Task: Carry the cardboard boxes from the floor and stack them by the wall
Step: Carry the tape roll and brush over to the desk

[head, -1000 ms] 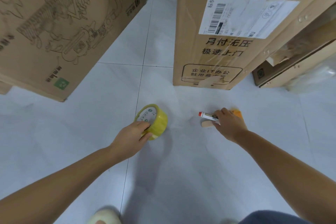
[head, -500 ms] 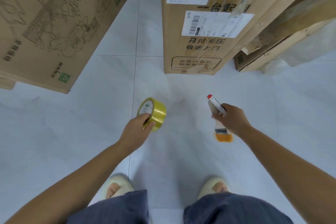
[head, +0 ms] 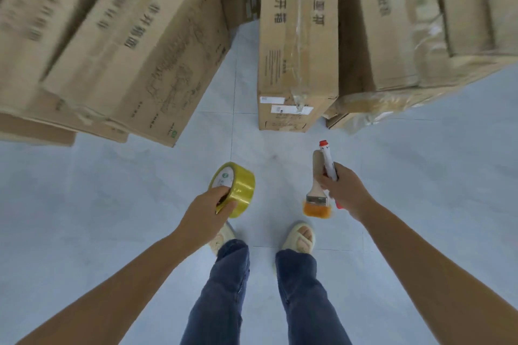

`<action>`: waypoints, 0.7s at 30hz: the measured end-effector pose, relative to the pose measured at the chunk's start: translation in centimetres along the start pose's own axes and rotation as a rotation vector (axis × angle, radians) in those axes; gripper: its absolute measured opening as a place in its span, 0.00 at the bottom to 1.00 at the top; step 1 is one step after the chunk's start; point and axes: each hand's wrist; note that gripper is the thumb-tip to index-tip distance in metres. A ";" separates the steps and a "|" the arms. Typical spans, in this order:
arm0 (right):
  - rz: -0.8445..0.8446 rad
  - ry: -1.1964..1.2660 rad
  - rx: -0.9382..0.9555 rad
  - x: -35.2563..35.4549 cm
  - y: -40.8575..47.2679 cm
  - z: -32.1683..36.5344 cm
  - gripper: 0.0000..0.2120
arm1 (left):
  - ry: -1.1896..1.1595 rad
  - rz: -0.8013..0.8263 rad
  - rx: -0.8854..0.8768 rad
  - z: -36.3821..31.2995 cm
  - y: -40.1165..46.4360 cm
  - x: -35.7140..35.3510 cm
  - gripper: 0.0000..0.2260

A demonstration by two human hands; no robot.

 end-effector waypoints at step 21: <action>-0.709 0.510 -0.261 -3.4 -36.9 2.7 0.02 | 0.178 0.265 -0.552 -7.3 -18.3 16.0 0.06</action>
Point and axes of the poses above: each hand's wrist, its own y-axis towards the middle knuckle, its own x-axis out of the back of the hand, z = x × y, and after that the axes turned 6 degrees about x, right-handed
